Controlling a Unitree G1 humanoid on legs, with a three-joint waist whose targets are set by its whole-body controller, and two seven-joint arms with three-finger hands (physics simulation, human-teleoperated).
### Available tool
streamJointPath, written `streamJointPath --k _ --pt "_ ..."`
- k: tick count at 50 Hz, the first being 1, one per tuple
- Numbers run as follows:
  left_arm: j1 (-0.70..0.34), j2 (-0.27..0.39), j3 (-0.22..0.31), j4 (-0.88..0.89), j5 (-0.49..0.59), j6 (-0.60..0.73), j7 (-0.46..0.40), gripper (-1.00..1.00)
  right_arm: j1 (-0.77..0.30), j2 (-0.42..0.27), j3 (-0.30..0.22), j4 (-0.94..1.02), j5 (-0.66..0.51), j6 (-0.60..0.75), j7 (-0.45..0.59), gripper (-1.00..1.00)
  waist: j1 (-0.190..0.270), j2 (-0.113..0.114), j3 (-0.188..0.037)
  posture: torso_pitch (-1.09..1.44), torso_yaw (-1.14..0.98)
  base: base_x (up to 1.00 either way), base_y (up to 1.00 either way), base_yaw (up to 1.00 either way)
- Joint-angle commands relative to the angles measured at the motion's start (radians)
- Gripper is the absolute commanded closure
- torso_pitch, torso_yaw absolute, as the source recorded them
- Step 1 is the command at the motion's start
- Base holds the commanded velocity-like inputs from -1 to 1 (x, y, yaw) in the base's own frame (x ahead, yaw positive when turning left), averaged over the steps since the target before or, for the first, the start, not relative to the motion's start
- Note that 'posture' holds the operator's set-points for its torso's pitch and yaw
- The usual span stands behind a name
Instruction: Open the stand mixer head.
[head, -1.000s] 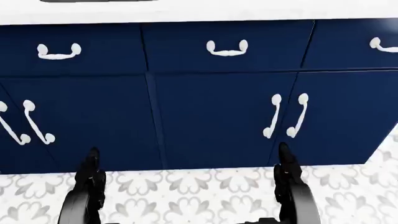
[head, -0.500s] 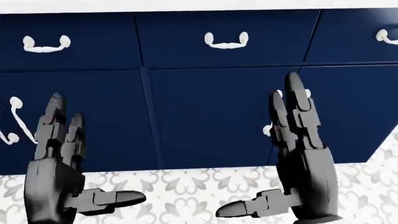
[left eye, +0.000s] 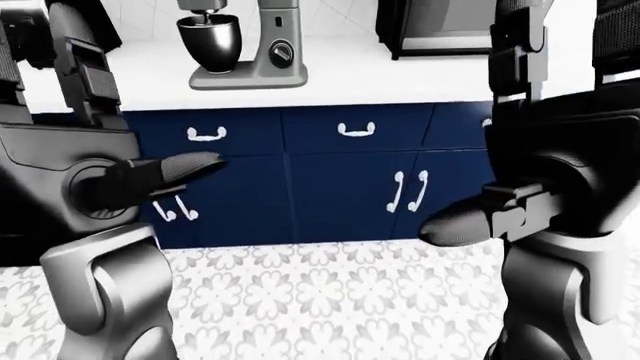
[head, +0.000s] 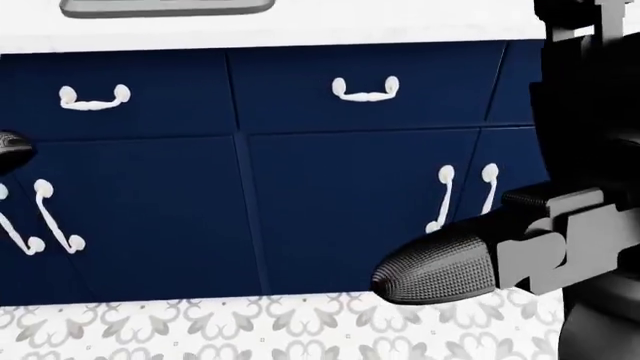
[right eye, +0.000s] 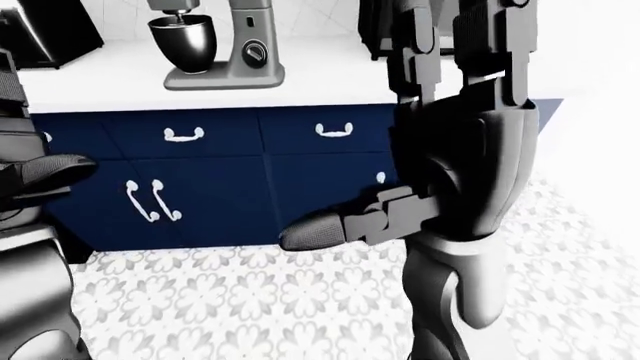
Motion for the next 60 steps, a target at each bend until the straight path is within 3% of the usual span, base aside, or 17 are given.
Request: streamJointPath --k 1,8,11,15,18,22,26,30,31,33,37,39,42,48,55,57,60 --pt "-0.022 0.005 0.011 -0.011 -0.015 -0.005 0.005 -0.98 -0.012 -0.007 0.001 -0.004 -0.012 -0.013 0.0 -1.0 0.0 0.002 -0.012 0.0 0.0 0.0 0.0 0.0" --pt "-0.012 0.005 0.001 -0.016 0.007 -0.007 -0.016 -0.97 0.019 0.006 0.006 0.003 -0.021 -0.033 0.034 -1.0 -0.008 -0.068 0.002 0.0 0.0 0.0 0.52 0.0" --pt "0.002 -0.006 -0.009 -0.008 0.019 -0.02 -0.031 -0.98 0.026 0.006 0.002 0.023 -0.037 -0.048 0.032 -1.0 -0.026 0.035 0.015 0.0 0.0 0.0 0.21 0.0" --pt "0.0 -0.009 -0.009 -0.012 0.022 -0.015 -0.03 -0.97 0.025 0.0 0.004 0.01 -0.035 -0.04 0.039 -1.0 -0.016 -0.031 0.017 0.0 0.0 0.0 0.75 0.0" --pt "0.0 -0.007 -0.006 -0.02 0.024 -0.01 -0.032 -0.98 0.017 0.001 -0.002 0.001 -0.018 -0.032 0.023 -1.0 -0.027 0.106 0.014 0.0 0.0 0.0 0.0 0.0" --pt "0.005 -0.011 -0.014 -0.023 0.035 -0.012 -0.04 -0.97 0.02 -0.001 -0.003 -0.002 -0.014 -0.032 0.026 -1.0 -0.001 -0.04 0.052 0.0 0.0 0.0 0.75 0.0" --pt "0.006 -0.013 -0.011 -0.022 0.035 -0.011 -0.043 -0.97 0.022 0.002 0.001 -0.006 -0.018 -0.037 0.026 -1.0 -0.001 0.014 -0.005 0.0 0.0 0.0 0.09 0.0" --pt "0.009 -0.015 -0.011 -0.017 0.036 -0.016 -0.046 -0.97 0.03 0.005 0.01 0.001 -0.03 -0.047 0.037 -1.0 0.003 -0.081 0.025 0.0 0.0 0.0 0.65 0.0" --pt "0.007 -0.015 -0.01 -0.016 0.036 -0.016 -0.045 -0.97 0.029 0.007 0.011 0.001 -0.029 -0.046 0.038 -1.0 -0.017 0.009 0.033 0.0 0.0 0.0 0.1 0.0" --pt "0.008 -0.015 -0.009 -0.013 0.036 -0.019 -0.047 -0.98 0.023 0.008 0.008 0.003 -0.031 -0.046 0.034 -1.0 -0.021 0.051 0.019 0.0 0.0 0.0 0.35 0.0" --pt "0.011 -0.014 -0.005 -0.009 0.034 -0.023 -0.049 -0.97 0.023 0.014 0.01 0.004 -0.026 -0.05 0.032 -1.0 -0.013 -0.059 0.008 0.0 0.0 0.0 0.78 0.0" --pt "0.013 -0.013 -0.006 -0.01 0.036 -0.025 -0.05 -0.97 0.022 0.012 0.011 0.004 -0.028 -0.05 0.032 -1.0 -0.026 0.056 0.012 0.0 0.0 0.0 0.35 0.0" --pt "0.014 -0.013 -0.005 -0.012 0.034 -0.024 -0.048 -0.97 0.027 0.012 0.011 0.004 -0.029 -0.05 0.035 -1.0 -0.015 0.075 0.003 0.0 0.0 0.0 1.0 0.0" --pt "0.017 -0.014 -0.007 -0.011 0.037 -0.026 -0.051 -0.98 0.033 0.011 0.013 0.008 -0.03 -0.053 0.039 -1.0 -0.008 0.012 0.017 0.0 0.0 0.0 0.63 0.0" --pt "0.019 -0.016 -0.007 -0.009 0.041 -0.028 -0.055 -0.98 0.04 0.017 0.008 -0.001 -0.02 -0.071 0.051 -1.0 -0.006 0.051 -0.014 0.0 0.0 0.03 0.0 0.0" --pt "0.019 -0.016 -0.007 -0.008 0.041 -0.029 -0.056 -0.97 0.045 0.012 0.011 -0.004 -0.013 -0.066 0.052 -1.0 -0.021 0.035 0.061 0.0 0.0 1.0 0.0 0.0" --pt "0.026 -0.014 -0.001 -0.004 0.044 -0.034 -0.06 -0.98 0.064 0.012 0.029 -0.003 -0.048 -0.059 0.068 -1.0 -0.037 0.015 0.052 0.0 0.0 1.0 0.0 0.0"
